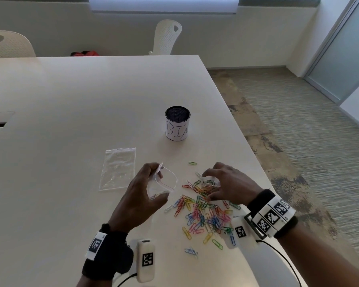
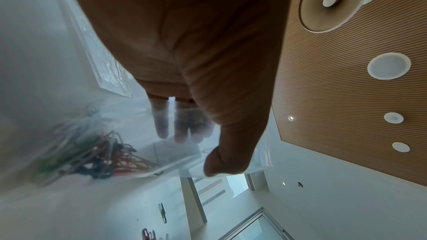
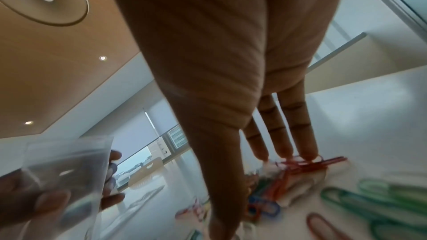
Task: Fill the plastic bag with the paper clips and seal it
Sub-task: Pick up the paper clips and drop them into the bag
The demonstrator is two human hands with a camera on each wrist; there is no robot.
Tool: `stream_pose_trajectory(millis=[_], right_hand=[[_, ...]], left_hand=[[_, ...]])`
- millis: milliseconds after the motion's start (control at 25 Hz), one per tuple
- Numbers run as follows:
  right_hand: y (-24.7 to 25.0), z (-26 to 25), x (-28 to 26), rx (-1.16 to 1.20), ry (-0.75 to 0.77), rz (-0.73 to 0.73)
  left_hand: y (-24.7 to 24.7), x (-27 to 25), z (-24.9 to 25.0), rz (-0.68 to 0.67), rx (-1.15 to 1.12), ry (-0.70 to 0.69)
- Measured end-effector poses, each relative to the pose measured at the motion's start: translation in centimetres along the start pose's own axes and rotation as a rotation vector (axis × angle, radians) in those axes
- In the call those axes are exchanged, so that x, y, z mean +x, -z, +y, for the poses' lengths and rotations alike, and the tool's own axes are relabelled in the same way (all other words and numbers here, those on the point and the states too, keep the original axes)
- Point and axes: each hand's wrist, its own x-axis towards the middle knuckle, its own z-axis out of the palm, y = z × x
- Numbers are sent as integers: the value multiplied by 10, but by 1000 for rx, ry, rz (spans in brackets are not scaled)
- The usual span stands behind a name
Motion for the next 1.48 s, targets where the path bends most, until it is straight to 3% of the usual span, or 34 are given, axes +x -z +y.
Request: stream_pose_trajectory(millis=[240,480,680,800,920,1040,1120,1240,1360,1480], right_hand=[[-15,-10,2,40,38,166],[-9,-1,9,152,39,235],[-1,15,8,510,-52,278],[5,11,2,885,-110,297],[15,-11,-9,1186,-54,288],[19,-46,-16,1297,64,314],[15,-68,-14,1214,139,373],[5,-90,-5,864,261,476],[3,-104,2,550,372,429],[9,-116,7,407,414,349]], left_hand=[[-4,-2,1,2,-9,-2],[-1,-3,1,11,7,2],[0,-4,3,17,-1,-2],[0,-5,4,17,-3,-1],[1,-5,6,19,2,-9],[2,-5,9,19,2,-12],[1,-6,12,18,0,-14],[2,-6,15,18,-12,4],[1,-6,17,16,-29,25],[-2,-7,20,32,-43,10]])
